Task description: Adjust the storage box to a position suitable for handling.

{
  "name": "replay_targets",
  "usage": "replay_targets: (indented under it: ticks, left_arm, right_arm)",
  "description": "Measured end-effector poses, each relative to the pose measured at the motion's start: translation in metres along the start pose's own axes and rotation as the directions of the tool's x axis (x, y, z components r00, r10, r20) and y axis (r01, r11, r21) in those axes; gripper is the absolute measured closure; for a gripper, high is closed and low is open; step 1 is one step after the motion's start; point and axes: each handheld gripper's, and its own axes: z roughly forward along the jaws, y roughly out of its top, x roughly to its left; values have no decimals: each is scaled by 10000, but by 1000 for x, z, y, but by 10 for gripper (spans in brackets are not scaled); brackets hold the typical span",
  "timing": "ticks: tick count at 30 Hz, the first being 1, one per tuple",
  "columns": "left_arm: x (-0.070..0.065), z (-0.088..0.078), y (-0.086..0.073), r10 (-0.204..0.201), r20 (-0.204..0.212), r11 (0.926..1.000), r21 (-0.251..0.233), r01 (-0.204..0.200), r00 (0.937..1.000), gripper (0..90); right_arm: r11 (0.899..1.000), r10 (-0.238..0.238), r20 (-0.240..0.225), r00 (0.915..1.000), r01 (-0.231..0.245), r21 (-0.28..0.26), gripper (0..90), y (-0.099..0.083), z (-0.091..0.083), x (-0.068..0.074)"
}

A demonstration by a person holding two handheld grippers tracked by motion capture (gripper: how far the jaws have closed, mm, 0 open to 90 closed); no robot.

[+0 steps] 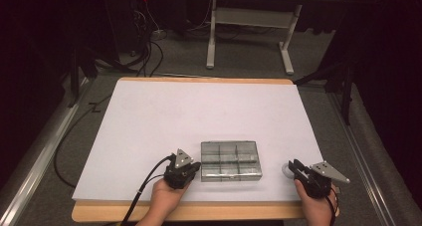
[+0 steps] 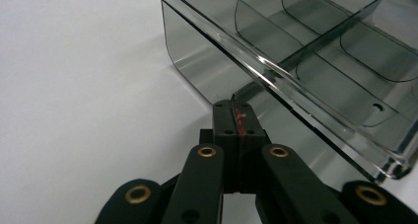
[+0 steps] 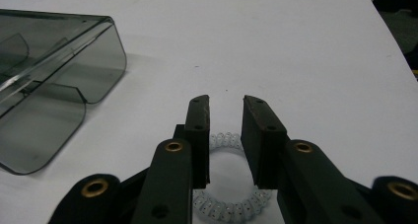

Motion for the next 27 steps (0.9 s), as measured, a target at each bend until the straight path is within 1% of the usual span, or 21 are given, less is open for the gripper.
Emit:
replay_targets:
  ticks: [2,3,4,5,7,8,9,10,12,13,17,19,21,24,25,26,27]
  left_arm:
    - [-3,7,6,-13,-47,10000,-2,13,10000,900]
    - [-3,7,6,-13,-47,10000,-2,13,10000,900]
    - [-5,11,10,32,7,10000,36,-32,10000,900]
    - [-5,11,10,32,7,10000,36,-32,10000,900]
    - [-10,14,13,83,82,10000,-13,-83,9999,900]
    - [-12,16,14,70,188,10000,-43,-69,9998,900]
    - [-12,16,14,70,188,10000,-43,-69,9998,900]
    - [-15,18,15,55,231,9999,-100,-53,9997,900]
    - [-17,20,16,136,202,9999,-77,-134,9997,900]
    - [-18,21,17,135,266,9999,-84,-133,9996,900]
    - [-21,23,18,156,283,9998,-99,-153,9995,900]
    - [-20,24,18,185,218,9997,-157,-182,9996,899]
    - [-17,22,17,243,115,9994,-235,-241,9996,864]
    - [0,12,14,308,-380,9987,-398,-323,9988,832]
    - [9,6,13,281,-621,9983,-498,-313,9977,818]
    - [21,-3,10,306,-957,9978,-560,-361,9949,809]
    - [31,-10,8,410,-1327,9974,-538,-485,9903,791]
  right_arm:
    - [10000,0,-9,10000,0,11,739,0,0,0]
    - [10000,0,-9,10000,0,11,739,0,0,0]
    - [10000,-2,-15,10000,2,14,739,0,0,0]
    - [10000,-2,-15,10000,2,14,739,0,0,0]
    - [10000,-57,-44,10000,57,46,740,0,1,1]
    - [10000,-70,-46,10000,70,37,741,-1,1,2]
    - [10000,-70,-46,10000,70,37,741,-1,1,2]
    - [9999,-95,-69,9999,95,40,745,-1,2,2]
    - [9999,-117,-65,9999,117,17,745,0,1,3]
    - [10000,-99,-66,9999,99,3,746,-1,1,3]
    - [10000,-81,-82,9999,81,14,751,-1,1,2]
    - [10000,-60,-110,9999,60,0,750,-1,1,2]
    - [10000,-21,-158,9999,20,-55,746,-1,1,3]
    - [9999,8,-178,9998,-11,-124,746,-1,0,4]
    - [9999,-25,-192,9998,22,-146,746,-1,0,4]
    - [9999,-63,-170,9998,60,-151,747,-1,-1,5]
    - [9999,-91,-167,9998,89,-125,751,-1,-1,6]
